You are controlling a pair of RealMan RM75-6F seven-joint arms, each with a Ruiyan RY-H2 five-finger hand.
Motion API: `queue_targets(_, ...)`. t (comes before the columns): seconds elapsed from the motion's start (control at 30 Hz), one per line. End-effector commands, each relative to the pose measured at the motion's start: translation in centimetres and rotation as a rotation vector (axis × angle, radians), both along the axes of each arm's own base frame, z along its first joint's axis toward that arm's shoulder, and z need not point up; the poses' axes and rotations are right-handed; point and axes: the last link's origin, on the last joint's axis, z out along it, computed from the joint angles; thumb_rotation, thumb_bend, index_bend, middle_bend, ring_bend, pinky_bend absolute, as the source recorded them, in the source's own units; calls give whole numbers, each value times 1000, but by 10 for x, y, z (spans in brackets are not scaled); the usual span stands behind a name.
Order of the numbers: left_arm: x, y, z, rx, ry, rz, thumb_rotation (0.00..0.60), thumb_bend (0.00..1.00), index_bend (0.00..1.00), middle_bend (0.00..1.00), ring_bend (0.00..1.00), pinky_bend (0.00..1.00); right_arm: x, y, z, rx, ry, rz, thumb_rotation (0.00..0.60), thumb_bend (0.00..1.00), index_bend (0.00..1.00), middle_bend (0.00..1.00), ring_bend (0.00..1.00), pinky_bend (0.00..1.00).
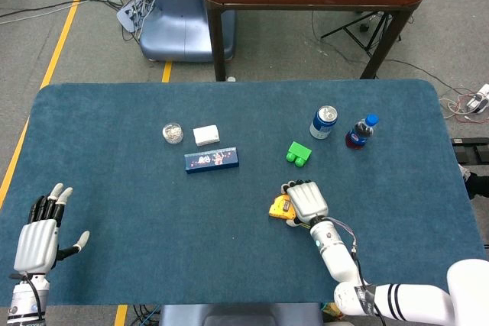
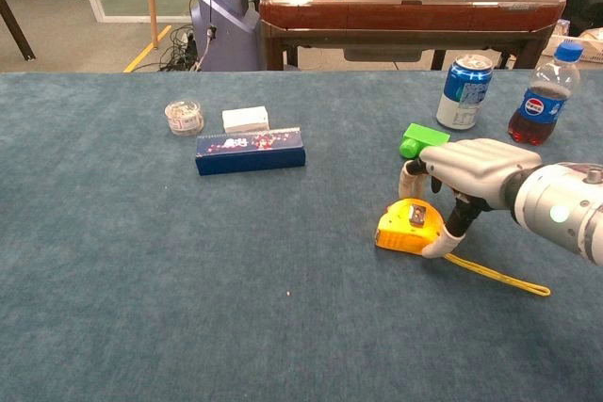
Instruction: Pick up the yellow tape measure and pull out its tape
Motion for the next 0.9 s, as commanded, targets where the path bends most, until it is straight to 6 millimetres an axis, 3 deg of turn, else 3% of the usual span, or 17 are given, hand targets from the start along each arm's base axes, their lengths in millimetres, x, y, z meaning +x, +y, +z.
queue_targets(0.03,0,0,0,0,0,0,600,246,77,0,0,0,1,-1,-1,3,-6,1,600,45,322,314,286,330)
queue_targets(0.63,0,-2,0,5,-1,9,600,246,77,0,0,0,0,14,-3,61,-33,21,600,97,322,328,286,330)
queue_targets(0.9,0,-3,-1,4,-3,13,600,246,75,0,0,0,-3,9,-2,52,-19,22,600,100,322,329,286,331)
